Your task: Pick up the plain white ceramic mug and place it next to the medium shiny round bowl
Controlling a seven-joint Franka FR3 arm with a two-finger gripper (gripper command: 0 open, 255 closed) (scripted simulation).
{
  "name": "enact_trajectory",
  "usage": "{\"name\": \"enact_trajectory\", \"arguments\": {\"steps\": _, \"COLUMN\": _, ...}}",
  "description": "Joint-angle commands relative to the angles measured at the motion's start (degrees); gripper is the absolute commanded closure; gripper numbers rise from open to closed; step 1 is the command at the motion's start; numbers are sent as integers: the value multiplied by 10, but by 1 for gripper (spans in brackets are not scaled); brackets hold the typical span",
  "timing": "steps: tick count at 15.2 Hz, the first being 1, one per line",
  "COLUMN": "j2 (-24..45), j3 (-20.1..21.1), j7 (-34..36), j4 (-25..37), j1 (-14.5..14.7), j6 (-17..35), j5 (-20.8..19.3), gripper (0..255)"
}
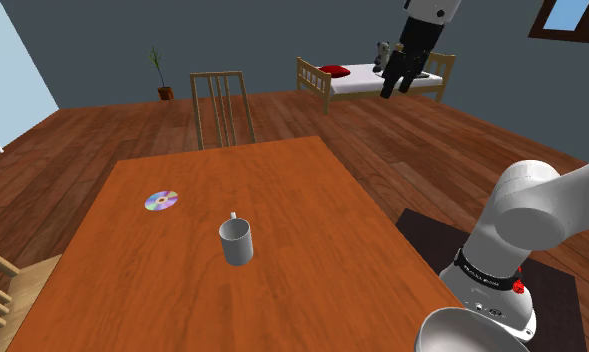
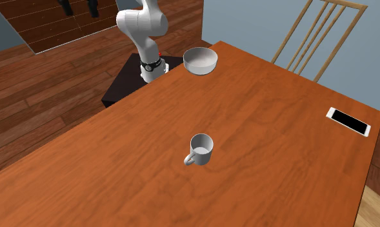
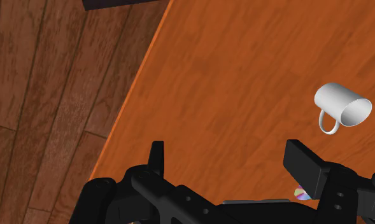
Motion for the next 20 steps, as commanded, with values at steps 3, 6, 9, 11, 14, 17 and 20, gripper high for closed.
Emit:
{"name": "enact_trajectory", "arguments": {"steps": 3, "j2": 8, "j3": 20, "j7": 22, "j4": -19, "j1": 5, "j6": 26, "j5": 10, "gripper": 0}}
{"name": "enact_trajectory", "arguments": {"steps": 6, "j2": 27, "j3": 51, "j7": 55, "j4": -42, "j1": 14, "j6": 67, "j5": 24, "gripper": 0}}
{"name": "enact_trajectory", "arguments": {"steps": 9, "j2": 52, "j3": 82, "j7": 88, "j4": -58, "j1": 22, "j6": 109, "j5": 37, "gripper": 0}}
{"name": "enact_trajectory", "arguments": {"steps": 11, "j2": 73, "j3": 102, "j7": 110, "j4": -65, "j1": 27, "j6": 137, "j5": 45, "gripper": 0}}
{"name": "enact_trajectory", "arguments": {"steps": 14, "j2": 111, "j3": 134, "j7": 143, "j4": -70, "j1": 33, "j6": 179, "j5": 54, "gripper": 0}}
{"name": "enact_trajectory", "arguments": {"steps": 17, "j2": 154, "j3": 166, "j7": 177, "j4": -68, "j1": 37, "j6": 220, "j5": 58, "gripper": 0}}
{"name": "enact_trajectory", "arguments": {"steps": 20, "j2": 204, "j3": 197, "j7": 213, "j4": -60, "j1": 38, "j6": 260, "j5": 57, "gripper": 0}}
